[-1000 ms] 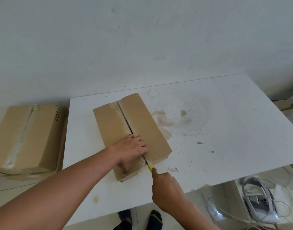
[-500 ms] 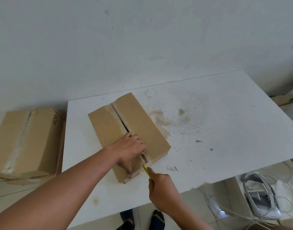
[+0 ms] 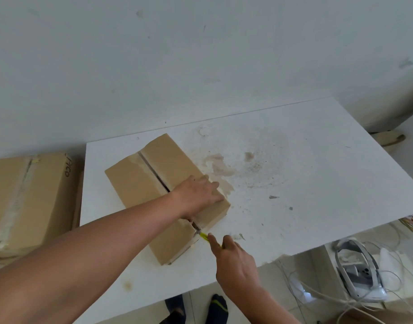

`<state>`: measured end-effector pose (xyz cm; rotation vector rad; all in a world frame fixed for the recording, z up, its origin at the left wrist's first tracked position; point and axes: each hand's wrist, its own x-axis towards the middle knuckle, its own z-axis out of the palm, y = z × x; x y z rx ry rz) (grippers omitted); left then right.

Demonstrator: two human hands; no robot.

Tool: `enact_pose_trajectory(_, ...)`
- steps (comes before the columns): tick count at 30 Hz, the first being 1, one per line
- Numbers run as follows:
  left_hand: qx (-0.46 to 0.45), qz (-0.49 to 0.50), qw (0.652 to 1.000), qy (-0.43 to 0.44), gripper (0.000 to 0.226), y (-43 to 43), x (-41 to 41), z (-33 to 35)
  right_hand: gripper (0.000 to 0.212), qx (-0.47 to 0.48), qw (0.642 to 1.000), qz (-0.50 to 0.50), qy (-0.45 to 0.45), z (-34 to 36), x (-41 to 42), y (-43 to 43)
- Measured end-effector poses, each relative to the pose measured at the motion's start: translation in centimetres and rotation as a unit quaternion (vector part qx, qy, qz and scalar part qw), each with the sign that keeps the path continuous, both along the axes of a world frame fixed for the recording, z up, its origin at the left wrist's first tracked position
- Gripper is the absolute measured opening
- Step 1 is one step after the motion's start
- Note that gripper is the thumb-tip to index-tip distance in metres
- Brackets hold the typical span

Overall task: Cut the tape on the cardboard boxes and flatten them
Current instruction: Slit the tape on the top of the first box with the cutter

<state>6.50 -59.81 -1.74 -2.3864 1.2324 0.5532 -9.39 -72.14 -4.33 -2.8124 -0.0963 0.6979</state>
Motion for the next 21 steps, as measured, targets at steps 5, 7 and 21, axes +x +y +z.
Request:
enact_pose_trajectory(5,0.012,0.015,0.998,0.056,0.091,-0.7,-0.4,0.0,0.071,0.001,0.999,0.007,-0.054,-0.8,0.6,-1.5)
enact_pose_trajectory(7,0.01,0.034,0.996,0.076,0.096,-0.5,-0.5,0.0,0.069,0.001,0.997,0.008,-0.082,-1.5,0.8,-2.3)
enact_pose_trajectory(21,-0.029,0.074,0.992,0.101,0.1,0.6,-1.4,-0.7,0.075,-0.03,0.975,0.016,-0.221,-3.3,4.2,-6.0)
